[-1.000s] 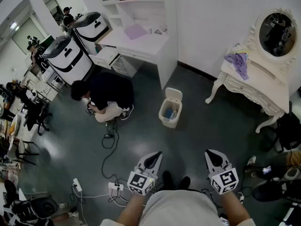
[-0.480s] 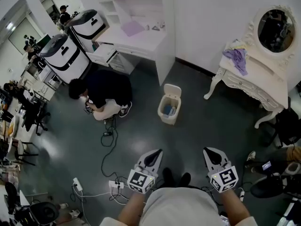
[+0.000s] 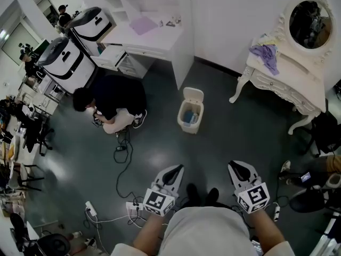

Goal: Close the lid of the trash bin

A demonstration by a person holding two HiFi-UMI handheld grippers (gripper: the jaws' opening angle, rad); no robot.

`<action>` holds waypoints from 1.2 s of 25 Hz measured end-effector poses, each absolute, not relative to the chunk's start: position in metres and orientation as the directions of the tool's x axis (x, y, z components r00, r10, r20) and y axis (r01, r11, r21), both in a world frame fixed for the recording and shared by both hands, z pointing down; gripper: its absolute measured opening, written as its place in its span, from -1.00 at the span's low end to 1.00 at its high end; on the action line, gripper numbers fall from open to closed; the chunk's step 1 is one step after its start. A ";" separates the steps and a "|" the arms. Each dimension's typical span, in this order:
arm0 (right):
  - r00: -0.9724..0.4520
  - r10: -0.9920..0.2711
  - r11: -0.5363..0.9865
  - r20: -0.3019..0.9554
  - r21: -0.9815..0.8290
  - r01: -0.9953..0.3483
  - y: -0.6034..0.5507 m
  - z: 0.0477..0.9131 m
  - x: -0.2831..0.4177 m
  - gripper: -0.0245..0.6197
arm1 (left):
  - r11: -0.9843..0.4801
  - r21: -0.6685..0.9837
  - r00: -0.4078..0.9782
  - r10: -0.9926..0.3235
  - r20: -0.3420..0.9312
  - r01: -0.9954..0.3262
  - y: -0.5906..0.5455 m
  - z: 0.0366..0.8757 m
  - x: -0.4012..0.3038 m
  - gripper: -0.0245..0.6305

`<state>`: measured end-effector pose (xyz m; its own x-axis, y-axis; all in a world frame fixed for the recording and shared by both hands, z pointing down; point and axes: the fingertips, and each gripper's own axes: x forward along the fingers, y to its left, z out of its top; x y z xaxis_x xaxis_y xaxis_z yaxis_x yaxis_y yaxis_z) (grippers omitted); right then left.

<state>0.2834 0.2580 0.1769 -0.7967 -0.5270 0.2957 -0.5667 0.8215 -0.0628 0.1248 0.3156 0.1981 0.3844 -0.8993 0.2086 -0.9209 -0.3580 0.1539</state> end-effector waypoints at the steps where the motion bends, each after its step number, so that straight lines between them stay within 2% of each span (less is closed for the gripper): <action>1: -0.795 -0.529 0.820 0.298 -0.063 -0.569 0.257 0.177 0.281 -0.79 | -0.361 0.155 0.388 -0.898 0.209 -0.920 0.315 0.198 0.123 -0.88; 12: -0.759 -0.561 0.789 0.331 -0.062 -0.611 0.247 0.193 0.259 -0.56 | -0.396 0.168 0.427 -0.872 0.238 -0.903 0.309 0.218 0.092 -0.88; 22: -0.737 -0.573 0.778 0.358 -0.048 -0.627 0.230 0.209 0.241 -0.51 | -0.390 0.180 0.426 -0.867 0.258 -0.903 0.292 0.236 0.063 -0.88; 30: -0.755 -0.536 0.797 0.379 -0.068 -0.600 0.187 0.223 0.231 -0.50 | -0.342 0.194 0.386 -0.876 0.288 -0.920 0.261 0.251 0.055 -0.88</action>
